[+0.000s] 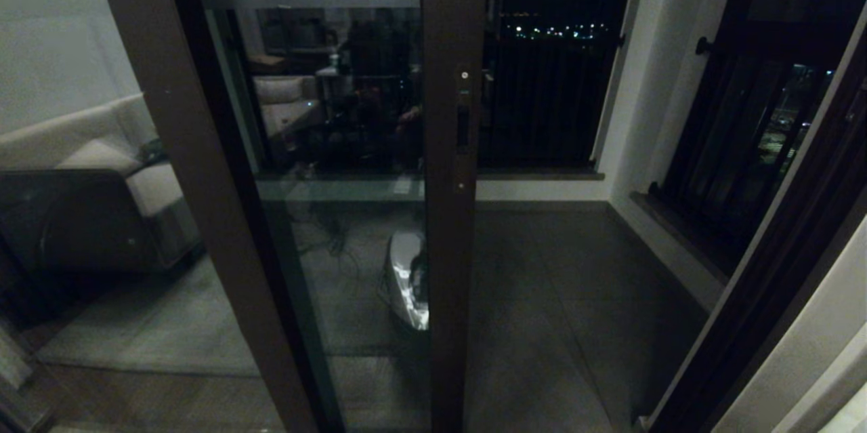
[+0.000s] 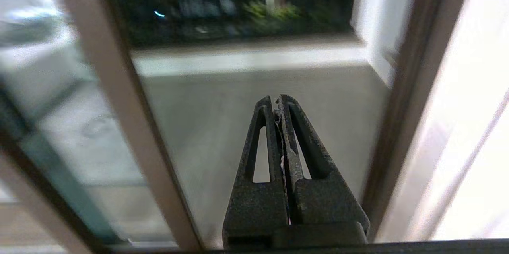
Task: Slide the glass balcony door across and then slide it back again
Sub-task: Close the slid door
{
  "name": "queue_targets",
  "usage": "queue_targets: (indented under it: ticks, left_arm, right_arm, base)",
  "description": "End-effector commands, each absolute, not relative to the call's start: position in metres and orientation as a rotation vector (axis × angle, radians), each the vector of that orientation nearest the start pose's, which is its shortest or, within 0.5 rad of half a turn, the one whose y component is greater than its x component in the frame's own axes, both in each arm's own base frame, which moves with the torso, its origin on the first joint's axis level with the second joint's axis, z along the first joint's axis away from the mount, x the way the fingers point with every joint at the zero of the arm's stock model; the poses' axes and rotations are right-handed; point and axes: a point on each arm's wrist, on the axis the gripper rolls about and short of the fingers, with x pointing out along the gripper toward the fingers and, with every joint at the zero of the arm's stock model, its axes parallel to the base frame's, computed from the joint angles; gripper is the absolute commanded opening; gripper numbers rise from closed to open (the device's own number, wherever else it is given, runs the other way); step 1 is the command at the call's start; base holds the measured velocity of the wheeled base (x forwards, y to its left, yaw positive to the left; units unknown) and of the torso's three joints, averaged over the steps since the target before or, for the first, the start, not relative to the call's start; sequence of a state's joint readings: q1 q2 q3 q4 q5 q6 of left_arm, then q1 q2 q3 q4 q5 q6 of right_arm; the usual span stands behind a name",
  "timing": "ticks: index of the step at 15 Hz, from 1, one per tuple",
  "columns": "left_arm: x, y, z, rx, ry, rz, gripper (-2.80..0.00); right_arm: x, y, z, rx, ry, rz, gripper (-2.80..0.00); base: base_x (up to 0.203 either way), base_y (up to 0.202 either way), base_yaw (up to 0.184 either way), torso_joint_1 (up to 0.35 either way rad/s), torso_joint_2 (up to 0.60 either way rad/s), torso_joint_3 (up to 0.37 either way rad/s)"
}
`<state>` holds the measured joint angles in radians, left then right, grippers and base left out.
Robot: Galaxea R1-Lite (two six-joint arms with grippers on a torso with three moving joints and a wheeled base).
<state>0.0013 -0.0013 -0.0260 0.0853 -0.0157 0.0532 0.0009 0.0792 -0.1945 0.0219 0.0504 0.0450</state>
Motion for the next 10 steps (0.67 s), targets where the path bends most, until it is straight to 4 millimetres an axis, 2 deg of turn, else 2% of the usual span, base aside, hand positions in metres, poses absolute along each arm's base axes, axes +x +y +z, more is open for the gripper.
queue_targets:
  ticks: [1, 4, 7, 10]
  left_arm:
    - [-0.025, 0.0, 0.074, 0.053, 0.058, -0.015, -2.8]
    - [-0.025, 0.0, 0.074, 0.053, 0.058, -0.015, -2.8]
    - [-0.025, 0.0, 0.074, 0.053, 0.058, -0.015, -2.8]
    - [-0.025, 0.0, 0.074, 0.053, 0.058, -0.015, -2.8]
  right_arm:
    - [-0.016, 0.003, 0.173, 0.046, -0.031, 0.124, -2.8]
    - [0.021, 0.006, 0.232, 0.139, 0.043, 0.273, -2.8]
    - [0.072, 0.011, 0.295, 0.245, 0.146, 0.414, -2.8]
    - [0.117, 0.022, 0.337, 0.293, 0.248, 0.507, -2.8]
  base:
    - [0.0, 0.0, 0.0, 0.0, 0.0, 0.0]
    - [0.0, 0.0, 0.0, 0.0, 0.0, 0.0]
    - [0.0, 0.0, 0.0, 0.0, 0.0, 0.0]
    - [0.0, 0.0, 0.0, 0.0, 0.0, 0.0]
